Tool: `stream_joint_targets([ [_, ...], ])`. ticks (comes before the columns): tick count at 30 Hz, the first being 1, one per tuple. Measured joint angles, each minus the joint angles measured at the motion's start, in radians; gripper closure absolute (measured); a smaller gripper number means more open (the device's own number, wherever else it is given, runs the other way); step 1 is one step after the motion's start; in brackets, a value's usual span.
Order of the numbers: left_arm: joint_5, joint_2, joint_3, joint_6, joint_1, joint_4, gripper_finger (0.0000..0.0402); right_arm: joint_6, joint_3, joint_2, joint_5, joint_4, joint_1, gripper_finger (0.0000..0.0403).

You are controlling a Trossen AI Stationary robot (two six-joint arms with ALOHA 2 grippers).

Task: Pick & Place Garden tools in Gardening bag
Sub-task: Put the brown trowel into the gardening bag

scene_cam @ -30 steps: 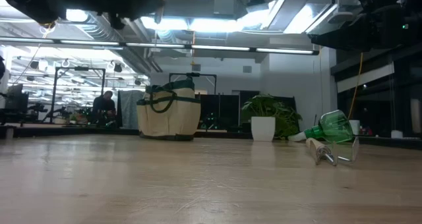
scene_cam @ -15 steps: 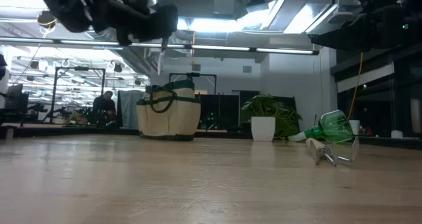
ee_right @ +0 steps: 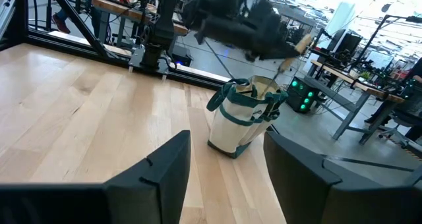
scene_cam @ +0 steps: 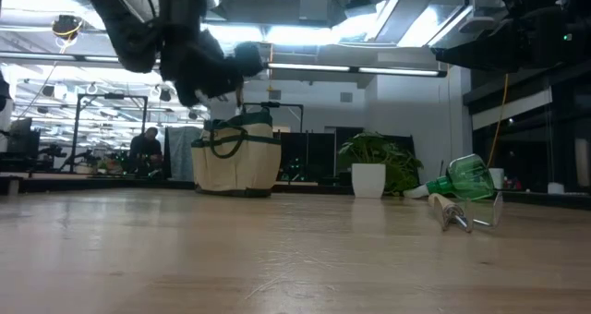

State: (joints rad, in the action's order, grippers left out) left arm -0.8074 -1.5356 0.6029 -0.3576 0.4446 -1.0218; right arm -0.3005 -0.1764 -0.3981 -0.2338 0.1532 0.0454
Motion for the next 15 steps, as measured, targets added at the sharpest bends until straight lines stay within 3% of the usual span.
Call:
stream_joint_targets([
  [9,-0.008,-0.032,-0.001,-0.022,-0.005,0.000,0.0324,0.000,0.000,0.000,0.000,0.000,0.000,0.0208],
  [15,-0.009,-0.006,-0.001,0.045,-0.014,0.002,0.0316,0.000,0.000,0.000,0.000,0.000,0.000,0.0208],
])
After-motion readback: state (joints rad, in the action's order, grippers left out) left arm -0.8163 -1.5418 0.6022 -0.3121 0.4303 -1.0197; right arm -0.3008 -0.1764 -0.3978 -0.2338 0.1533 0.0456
